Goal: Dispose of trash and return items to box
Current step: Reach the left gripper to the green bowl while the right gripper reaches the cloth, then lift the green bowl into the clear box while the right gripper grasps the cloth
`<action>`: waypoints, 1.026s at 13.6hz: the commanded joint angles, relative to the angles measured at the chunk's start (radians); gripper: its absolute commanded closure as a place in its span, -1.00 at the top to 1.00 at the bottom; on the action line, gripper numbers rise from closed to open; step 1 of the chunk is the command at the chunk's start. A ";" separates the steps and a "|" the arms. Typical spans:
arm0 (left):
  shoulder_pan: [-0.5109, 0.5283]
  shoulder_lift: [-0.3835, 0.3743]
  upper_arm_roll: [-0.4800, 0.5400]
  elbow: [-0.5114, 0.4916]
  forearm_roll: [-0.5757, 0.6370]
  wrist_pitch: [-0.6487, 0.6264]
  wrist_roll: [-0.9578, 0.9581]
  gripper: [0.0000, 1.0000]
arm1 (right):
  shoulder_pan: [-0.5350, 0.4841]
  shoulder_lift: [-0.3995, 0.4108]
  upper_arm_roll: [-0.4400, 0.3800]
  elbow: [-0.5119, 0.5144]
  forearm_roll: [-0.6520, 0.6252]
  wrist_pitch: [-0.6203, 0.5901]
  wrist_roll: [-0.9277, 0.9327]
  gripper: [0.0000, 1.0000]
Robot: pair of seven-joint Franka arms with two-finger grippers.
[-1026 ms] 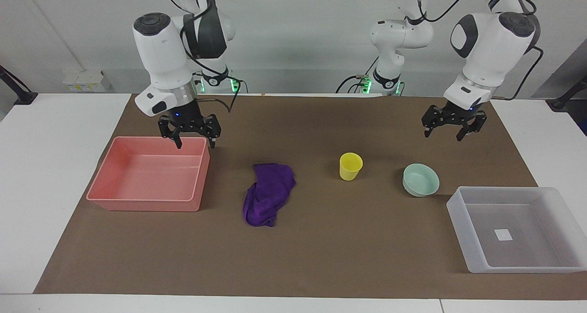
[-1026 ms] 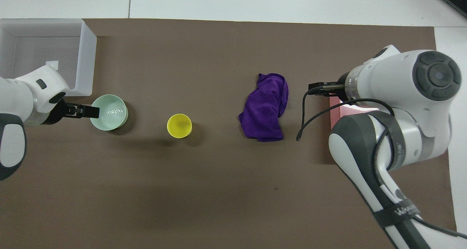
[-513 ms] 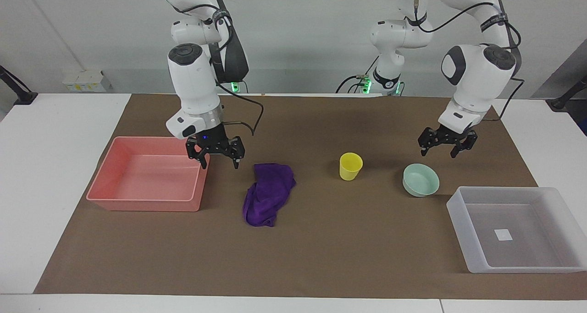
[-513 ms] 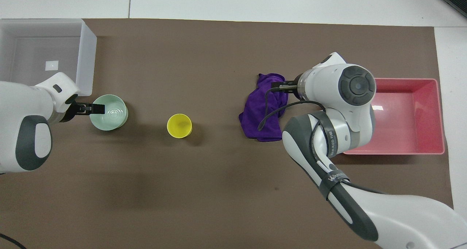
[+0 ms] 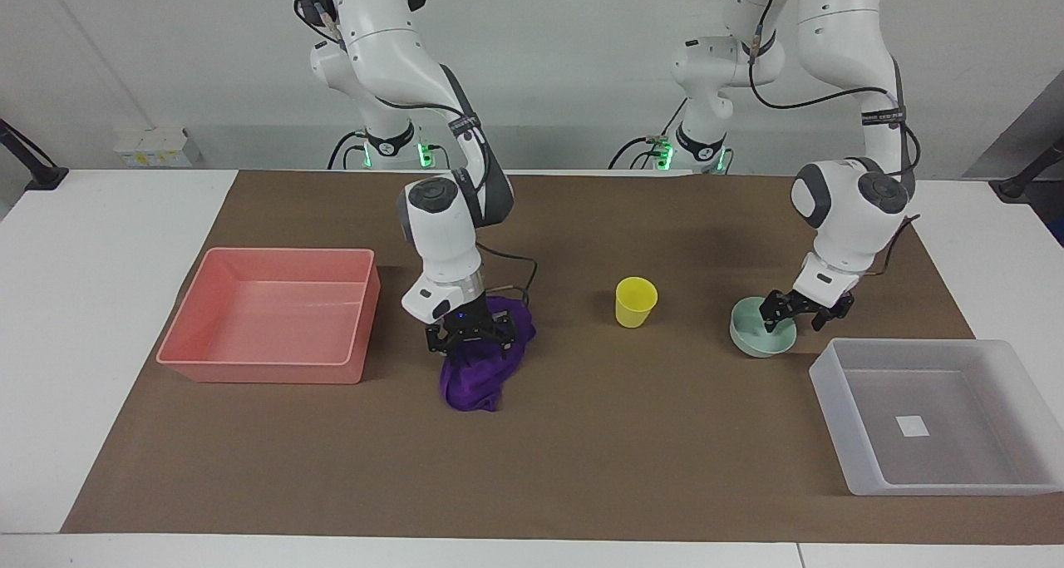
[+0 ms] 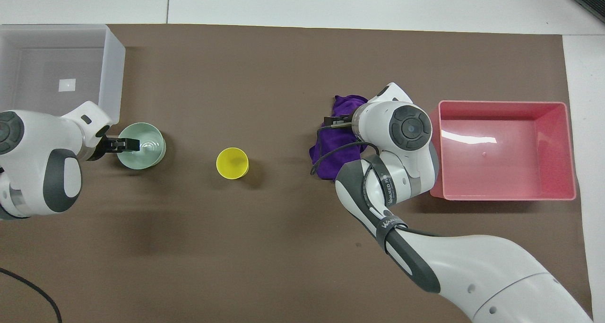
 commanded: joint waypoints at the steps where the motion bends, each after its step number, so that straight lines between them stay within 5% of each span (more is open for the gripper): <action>1: 0.007 -0.010 -0.010 -0.010 0.001 0.012 -0.009 -0.99 | 0.004 0.017 0.000 0.005 0.012 0.027 -0.004 1.00; 4: 0.007 -0.010 -0.012 -0.001 -0.025 0.011 -0.008 -1.00 | 0.015 0.018 -0.001 -0.020 0.011 0.030 -0.001 1.00; 5: 0.007 -0.010 -0.013 0.005 -0.027 0.008 -0.008 -1.00 | 0.016 0.018 -0.001 -0.022 0.002 0.029 -0.004 0.61; 6: 0.007 -0.013 -0.016 0.021 -0.027 -0.014 -0.006 -1.00 | 0.016 0.017 -0.001 -0.023 0.000 0.025 -0.003 -0.19; 8: 0.008 -0.013 -0.016 0.126 -0.034 -0.168 -0.005 -1.00 | 0.016 0.017 -0.001 -0.023 0.000 0.018 0.013 -1.00; 11: 0.019 -0.037 -0.015 0.261 -0.099 -0.351 0.012 -1.00 | 0.015 0.015 -0.001 -0.015 0.005 -0.004 0.025 -1.00; 14: 0.036 -0.007 -0.007 0.390 -0.159 -0.396 0.011 -1.00 | 0.015 0.006 -0.003 -0.003 0.003 -0.054 0.025 -1.00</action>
